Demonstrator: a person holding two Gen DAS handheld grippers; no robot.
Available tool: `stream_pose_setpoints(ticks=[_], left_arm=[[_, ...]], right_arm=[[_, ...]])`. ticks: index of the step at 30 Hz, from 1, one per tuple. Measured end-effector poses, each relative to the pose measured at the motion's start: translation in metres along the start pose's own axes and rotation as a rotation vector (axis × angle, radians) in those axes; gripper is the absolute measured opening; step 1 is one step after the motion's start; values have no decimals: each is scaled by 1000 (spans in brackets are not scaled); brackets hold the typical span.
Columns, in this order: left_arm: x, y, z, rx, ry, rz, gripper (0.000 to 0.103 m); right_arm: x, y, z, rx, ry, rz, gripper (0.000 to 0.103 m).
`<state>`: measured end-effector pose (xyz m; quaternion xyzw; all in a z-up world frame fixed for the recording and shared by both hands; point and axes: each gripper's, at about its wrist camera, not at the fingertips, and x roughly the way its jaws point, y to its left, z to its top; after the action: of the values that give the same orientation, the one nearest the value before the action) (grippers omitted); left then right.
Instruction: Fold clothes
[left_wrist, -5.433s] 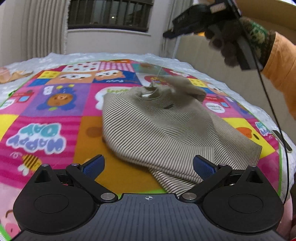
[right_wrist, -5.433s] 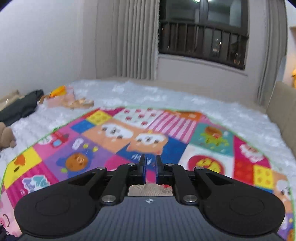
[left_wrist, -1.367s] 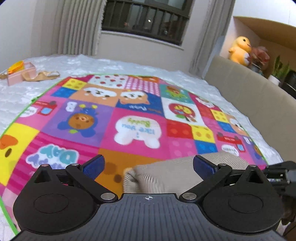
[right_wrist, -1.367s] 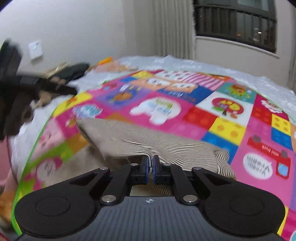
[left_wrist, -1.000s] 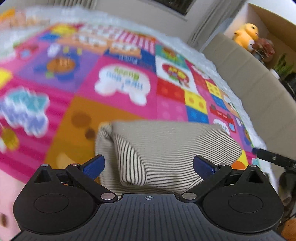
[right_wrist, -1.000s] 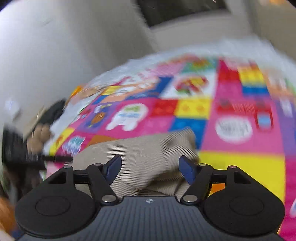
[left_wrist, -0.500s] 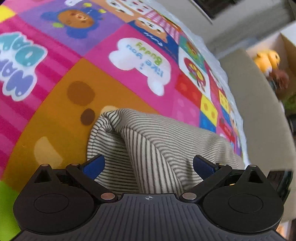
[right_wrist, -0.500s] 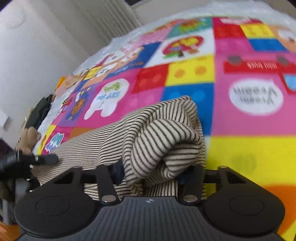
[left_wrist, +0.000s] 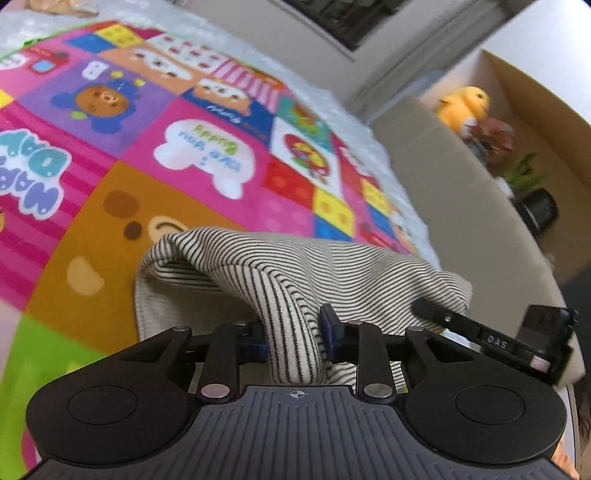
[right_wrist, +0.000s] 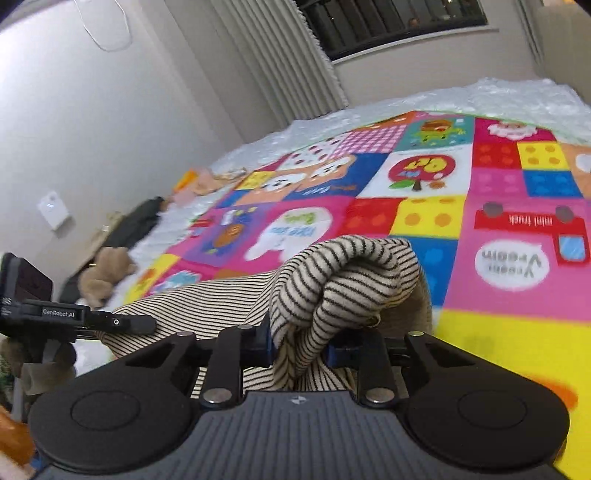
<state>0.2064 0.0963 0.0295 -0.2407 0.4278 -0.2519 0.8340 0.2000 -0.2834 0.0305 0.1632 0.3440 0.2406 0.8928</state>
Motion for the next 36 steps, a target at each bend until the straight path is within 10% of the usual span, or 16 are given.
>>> stream_pose_setpoints(ticks=[6,15,20,24,29,36], left_arm=[[7,7,-45,47,85,81,31],[-21,-14,-77,370,10,290,87],[-30,-39,-84,383,15,125,90],[1,-37,-94,255,173,-36,90],[39,-8,-96,146,252,4,86],[49,23,-40,133,132,131,81]], right_arm=[[1,-14,-46,40,109,-36,28],[-32,6,-78,-272,62,-246,58],[-60,34,-83,-459,-62,-331,56],[-51,41,-60,-424,-139,-301,43],[-2,21,-43,-339,-76,-281,41],[18,6,-79,-305,39,-326,41]])
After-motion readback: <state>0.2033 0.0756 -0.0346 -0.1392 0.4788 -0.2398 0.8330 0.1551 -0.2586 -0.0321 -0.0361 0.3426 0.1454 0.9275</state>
